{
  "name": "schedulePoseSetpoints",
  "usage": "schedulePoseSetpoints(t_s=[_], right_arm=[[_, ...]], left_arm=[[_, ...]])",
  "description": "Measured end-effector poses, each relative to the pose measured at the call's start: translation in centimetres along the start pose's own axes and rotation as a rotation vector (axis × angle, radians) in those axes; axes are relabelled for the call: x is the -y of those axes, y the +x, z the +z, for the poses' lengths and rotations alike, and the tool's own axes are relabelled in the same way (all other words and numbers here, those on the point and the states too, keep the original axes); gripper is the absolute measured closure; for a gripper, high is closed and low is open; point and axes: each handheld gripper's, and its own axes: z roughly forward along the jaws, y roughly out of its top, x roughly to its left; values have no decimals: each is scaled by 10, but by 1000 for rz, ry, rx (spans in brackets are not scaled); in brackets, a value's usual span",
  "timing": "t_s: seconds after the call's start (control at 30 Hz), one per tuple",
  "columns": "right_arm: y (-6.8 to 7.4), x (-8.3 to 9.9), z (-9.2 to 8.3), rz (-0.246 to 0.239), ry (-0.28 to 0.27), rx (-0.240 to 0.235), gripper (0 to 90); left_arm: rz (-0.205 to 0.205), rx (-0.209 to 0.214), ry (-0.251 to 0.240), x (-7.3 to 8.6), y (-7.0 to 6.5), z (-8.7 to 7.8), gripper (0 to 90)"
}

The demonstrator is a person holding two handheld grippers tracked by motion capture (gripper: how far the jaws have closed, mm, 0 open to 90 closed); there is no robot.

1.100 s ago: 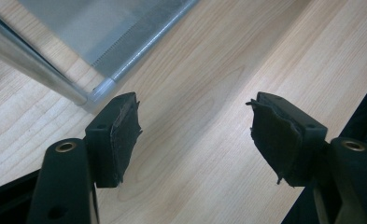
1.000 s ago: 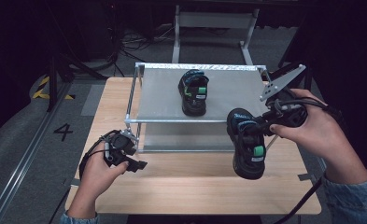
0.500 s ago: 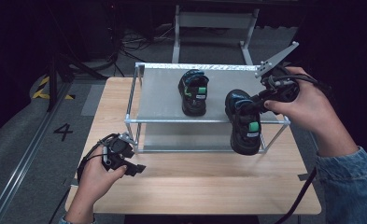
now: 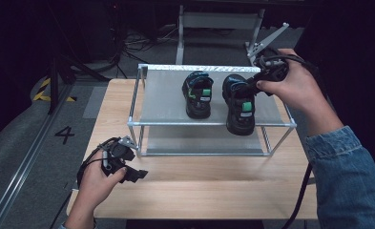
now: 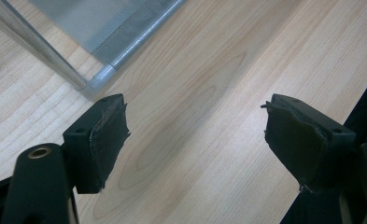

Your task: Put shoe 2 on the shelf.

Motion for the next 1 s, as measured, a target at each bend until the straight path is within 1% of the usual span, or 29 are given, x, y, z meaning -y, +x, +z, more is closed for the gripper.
schedulePoseSetpoints(t_s=[0.1, 0.17, 0.3, 0.33, 0.53, 0.73, 0.83, 1.0], right_arm=[[-8, -6, 9, 9, -1, -5, 695], [-12, -10, 15, 4, -1, 7, 695], [-21, -16, 26, 19, 0, -2, 695], [-21, -16, 26, 19, 0, -2, 695], [-32, -23, 41, 43, 22, 2, 695], [-39, -25, 49, 56, 36, -5, 694], [-42, -26, 55, 66, 43, -10, 695], [-43, -28, 61, 73, 51, -21, 694]], left_arm=[[-5, 2, 2, 1, 0, 0, 216], [-7, 2, 2, 1, 1, 0, 216], [-6, 6, 1, 0, 2, 0, 216], [-6, 6, 1, 0, 2, 0, 216], [-10, 12, 0, -1, 4, 2, 217], [-11, 15, 8, -2, 5, 3, 218], [-4, 17, 7, -2, 5, 4, 219], [-6, 19, 10, -2, 5, 4, 219]])
